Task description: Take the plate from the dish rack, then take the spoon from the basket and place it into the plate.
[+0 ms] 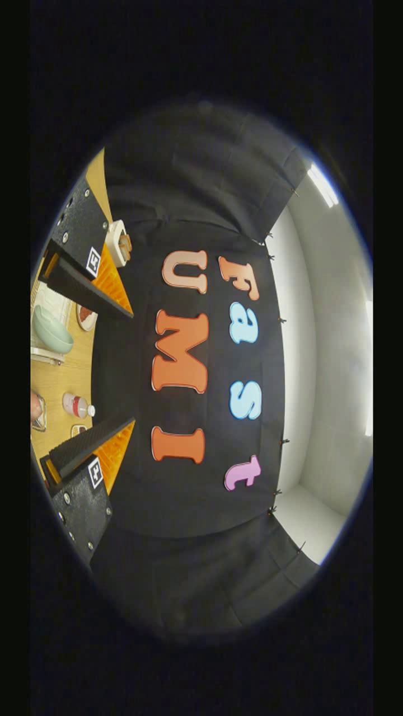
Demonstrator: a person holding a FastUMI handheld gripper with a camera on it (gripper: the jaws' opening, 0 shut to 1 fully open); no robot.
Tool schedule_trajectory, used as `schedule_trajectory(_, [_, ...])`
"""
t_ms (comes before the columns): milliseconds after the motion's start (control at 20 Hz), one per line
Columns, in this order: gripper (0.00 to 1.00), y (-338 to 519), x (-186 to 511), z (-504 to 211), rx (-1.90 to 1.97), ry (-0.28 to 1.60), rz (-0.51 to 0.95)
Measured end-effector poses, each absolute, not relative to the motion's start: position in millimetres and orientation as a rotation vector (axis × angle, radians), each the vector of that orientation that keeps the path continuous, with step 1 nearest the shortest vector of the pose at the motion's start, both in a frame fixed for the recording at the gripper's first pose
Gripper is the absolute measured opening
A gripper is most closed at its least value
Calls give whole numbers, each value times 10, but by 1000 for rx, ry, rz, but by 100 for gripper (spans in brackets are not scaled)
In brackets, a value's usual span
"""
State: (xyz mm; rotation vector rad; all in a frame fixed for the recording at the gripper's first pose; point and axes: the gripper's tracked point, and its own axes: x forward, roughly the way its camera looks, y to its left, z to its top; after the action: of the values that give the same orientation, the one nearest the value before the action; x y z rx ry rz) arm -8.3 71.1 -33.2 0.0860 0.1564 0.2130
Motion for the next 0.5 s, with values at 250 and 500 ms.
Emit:
schedule_trajectory(250, [100, 844, -28, -934, 45, 356, 212])
schedule_trajectory(500, [100, 1098, 23, -1261, -51, 446, 298])
